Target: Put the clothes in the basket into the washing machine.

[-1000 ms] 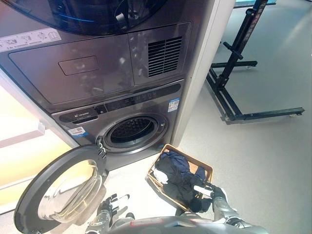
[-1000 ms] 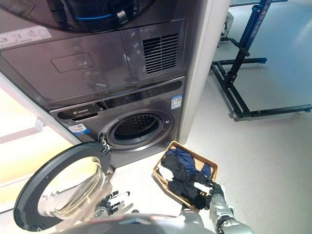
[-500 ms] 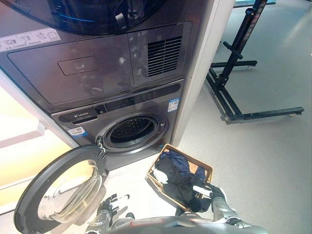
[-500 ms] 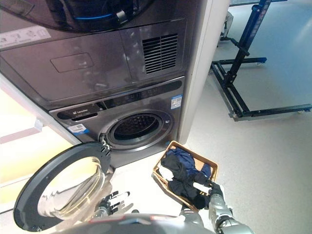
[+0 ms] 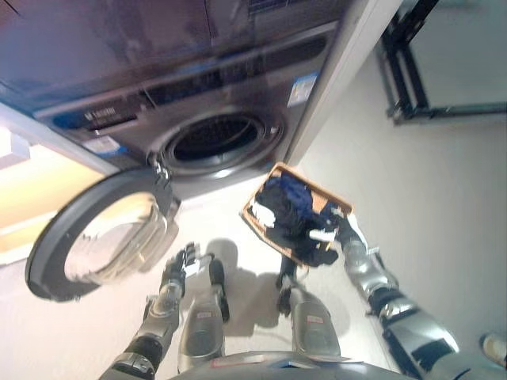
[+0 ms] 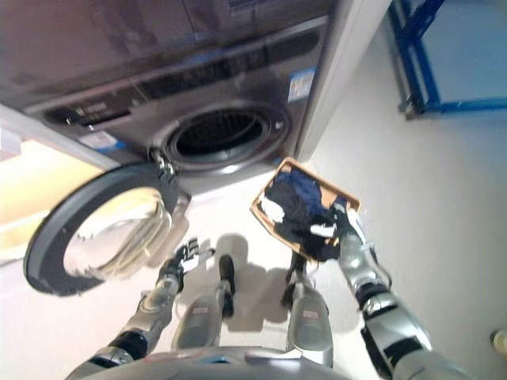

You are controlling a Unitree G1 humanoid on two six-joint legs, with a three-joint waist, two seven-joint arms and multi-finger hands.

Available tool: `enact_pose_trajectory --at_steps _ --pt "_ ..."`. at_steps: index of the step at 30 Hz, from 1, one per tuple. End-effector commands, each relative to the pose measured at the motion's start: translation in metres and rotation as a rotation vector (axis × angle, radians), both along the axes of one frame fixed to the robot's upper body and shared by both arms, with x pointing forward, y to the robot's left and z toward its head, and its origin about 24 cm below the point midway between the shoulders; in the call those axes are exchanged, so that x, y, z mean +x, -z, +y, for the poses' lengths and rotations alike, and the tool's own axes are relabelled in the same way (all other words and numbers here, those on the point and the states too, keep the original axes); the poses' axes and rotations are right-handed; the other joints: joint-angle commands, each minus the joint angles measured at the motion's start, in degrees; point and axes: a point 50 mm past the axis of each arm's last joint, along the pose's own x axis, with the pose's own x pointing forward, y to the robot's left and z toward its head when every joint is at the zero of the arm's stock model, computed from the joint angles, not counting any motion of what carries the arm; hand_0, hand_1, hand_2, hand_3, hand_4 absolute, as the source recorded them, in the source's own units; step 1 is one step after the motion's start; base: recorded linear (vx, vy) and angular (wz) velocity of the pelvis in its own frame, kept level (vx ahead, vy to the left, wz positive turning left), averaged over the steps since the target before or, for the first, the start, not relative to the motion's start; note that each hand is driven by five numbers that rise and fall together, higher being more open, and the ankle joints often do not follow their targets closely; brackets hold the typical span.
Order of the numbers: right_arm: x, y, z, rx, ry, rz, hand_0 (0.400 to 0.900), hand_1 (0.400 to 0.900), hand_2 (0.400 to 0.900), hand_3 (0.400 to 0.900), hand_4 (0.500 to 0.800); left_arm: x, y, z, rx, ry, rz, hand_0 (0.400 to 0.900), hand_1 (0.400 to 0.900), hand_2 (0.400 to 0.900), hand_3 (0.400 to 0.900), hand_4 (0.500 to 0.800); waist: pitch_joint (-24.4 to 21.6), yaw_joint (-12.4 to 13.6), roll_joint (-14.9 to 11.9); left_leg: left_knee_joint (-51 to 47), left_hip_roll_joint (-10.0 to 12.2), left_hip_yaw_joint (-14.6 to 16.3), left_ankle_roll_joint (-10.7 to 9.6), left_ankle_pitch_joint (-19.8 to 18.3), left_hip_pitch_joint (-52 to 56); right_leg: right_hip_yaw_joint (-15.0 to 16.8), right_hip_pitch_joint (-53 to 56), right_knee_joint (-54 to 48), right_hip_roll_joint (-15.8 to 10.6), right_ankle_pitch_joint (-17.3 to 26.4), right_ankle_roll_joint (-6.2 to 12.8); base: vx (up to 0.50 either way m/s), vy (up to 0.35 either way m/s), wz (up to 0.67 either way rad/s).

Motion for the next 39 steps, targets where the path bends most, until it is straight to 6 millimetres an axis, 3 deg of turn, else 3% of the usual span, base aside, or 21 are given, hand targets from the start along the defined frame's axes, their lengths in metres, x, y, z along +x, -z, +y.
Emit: enact_pose_trajectory --at_steps 1,4,6,7,8,15,18,22,27,29,35,36,37,38,39 --pt "0.039 -0.069 0.001 -0.156 -0.06 -0.25 0.9 0.9 0.9 0.9 0.8 0.023 -0.042 -0.004 0.005 0.014 -0.246 0.9 0.9 0.9 0.9 0.8 3.16 1.19 -0.46 2.66 -2.6 -1.88 0.81 1.15 -7.19 -0.3 -7.2 6.94 -1.89 -2.33 6.27 -0.27 0.019 0.08" --pt "0.065 -0.133 0.0 -0.234 -0.047 -0.414 0.9 0.9 0.9 0.9 0.8 0.041 -0.077 -0.011 -0.019 0.02 -0.406 0.9 0.9 0.9 0.9 0.8 5.06 1.82 -0.23 10.75 -2.59 -1.83 0.97 -0.79 -18.44 0.89 -17.83 14.54 -4.31 -3.92 6.07 -0.27 -0.002 0.09" --pt "0.073 -0.161 -0.006 -0.284 -0.023 -0.47 0.9 0.9 0.9 0.9 0.8 0.049 -0.096 -0.011 -0.037 0.01 -0.494 0.9 0.9 0.9 0.9 0.8 5.56 2.05 0.18 16.74 -2.68 -2.16 0.88 -2.52 -25.17 1.38 -23.89 19.83 -5.71 -5.4 5.65 -0.17 0.002 0.1" --pt "0.076 -0.172 -0.009 -0.31 -0.008 -0.482 0.9 0.9 0.9 0.9 0.8 0.051 -0.104 -0.01 -0.05 -0.003 -0.53 0.9 0.9 0.9 0.9 0.8 5.29 2.22 0.38 21.1 -2.62 -2.91 0.3 -5.67 -28.25 2.03 -26.88 24.26 -6.01 -8.16 6.26 -0.12 -0.009 0.13" --pt "0.08 -0.192 -0.012 -0.341 0.011 -0.516 0.9 0.9 0.9 0.9 0.8 0.056 -0.124 -0.009 -0.065 -0.02 -0.618 0.9 0.9 0.9 0.9 0.8 5.36 2.43 0.69 25.6 -2.86 -3.41 0.27 -7.26 -32.67 2.15 -31.49 28.63 -6.79 -9.53 5.99 -0.09 -0.006 0.07" --pt "0.085 -0.227 -0.017 -0.395 0.067 -0.558 0.9 0.9 0.9 0.9 0.8 0.063 -0.162 -0.013 -0.138 -0.054 -0.778 0.9 0.9 0.9 0.9 0.8 4.82 3.57 2.49 41.68 -3.47 -4.08 0.73 -11.13 -49.36 4.5 -49.0 44.24 -10.29 -13.82 3.9 -0.12 0.043 0.0" --pt "0.087 -0.221 -0.013 -0.416 0.061 -0.519 0.9 0.9 0.9 0.9 0.8 0.062 -0.169 -0.014 -0.16 -0.056 -0.806 0.9 0.9 0.9 0.9 0.8 5.26 4.15 3.03 46.2 -3.49 -4.67 1.69 -12.3 -53.67 5.9 -53.88 49.51 -12.01 -15.36 2.99 -0.06 0.042 -0.05" --pt "0.089 -0.205 -0.005 -0.461 0.041 -0.441 0.9 0.9 0.9 0.9 0.8 0.058 -0.162 -0.013 -0.166 -0.073 -0.782 0.9 0.9 0.9 0.9 0.8 5.86 4.25 3.38 49.91 -3.58 -4.6 2.56 -13.09 -57.23 7.19 -58.33 54.03 -13.14 -16.37 2.42 -0.03 0.035 -0.03" --pt "0.085 -0.167 -0.006 -0.498 0.036 -0.297 0.9 0.9 0.9 0.9 0.8 0.054 -0.155 -0.014 -0.181 -0.076 -0.752 0.9 0.9 0.9 0.9 0.8 5.97 4.42 4.18 52.25 -4.03 -4.35 3.35 -13.29 -59.29 8.5 -61.76 57.3 -14.06 -16.56 2.04 0.0 0.028 -0.01" --pt "0.084 -0.164 -0.006 -0.499 0.042 -0.28 0.9 0.9 0.9 0.9 0.8 0.052 -0.153 -0.012 -0.183 -0.084 -0.746 0.9 0.9 0.9 0.9 0.8 5.9 4.42 4.3 53.43 -4.03 -4.27 3.6 -13.37 -60.1 9.28 -62.99 58.43 -14.16 -16.58 1.93 0.0 0.033 -0.04" --pt "0.076 -0.149 -0.023 -0.432 0.113 -0.23 0.9 0.9 0.9 0.9 0.8 0.052 -0.156 -0.013 -0.187 -0.072 -0.752 0.9 0.9 0.9 0.9 0.8 6.97 4.98 6.06 56.23 -4.39 -4.81 4.41 -14.01 -60.95 10.1 -63.85 61.7 -15.15 -18.15 1.56 -0.01 0.028 0.02" --pt "0.075 -0.15 -0.027 -0.415 0.13 -0.231 0.616 0.616 0.616 0.616 0.629 0.052 -0.156 -0.012 -0.183 -0.068 -0.75 0.9 0.9 0.9 0.9 0.8 6.99 5.03 6.25 56.42 -4.48 -4.89 4.46 -14.04 -61.04 10.05 -63.85 62.12 -15.34 -18.35 1.54 0.0 0.009 0.06" --pt "0.074 -0.152 -0.03 -0.382 0.149 -0.239 0.461 0.461 0.461 0.461 0.536 0.051 -0.156 -0.012 -0.182 -0.065 -0.749 0.9 0.9 0.9 0.9 0.8 6.98 5.04 6.37 56.56 -4.54 -4.93 4.49 -14.07 -61.06 10.06 -63.85 62.35 -15.46 -18.54 1.45 0.01 0.015 0.04" --pt "0.073 -0.15 -0.033 -0.335 0.17 -0.243 0.4 0.4 0.4 0.4 0.5 0.051 -0.155 -0.012 -0.181 -0.062 -0.746 0.9 0.9 0.9 0.9 0.8 6.96 5.09 6.5 56.71 -4.62 -4.86 4.57 -14.06 -61.16 10.01 -63.85 62.47 -15.53 -18.53 1.38 0.0 0.0 0.0" --pt "0.072 -0.152 -0.036 -0.308 0.183 -0.25 0.4 0.4 0.4 0.4 0.5 0.05 -0.154 -0.011 -0.178 -0.066 -0.741 0.9 0.9 0.9 0.9 0.8 6.95 5.09 6.56 56.84 -4.65 -4.99 4.64 -14.05 -61.11 9.97 -63.85 62.49 -15.45 -18.55 1.32 0.0 0.0 0.0"
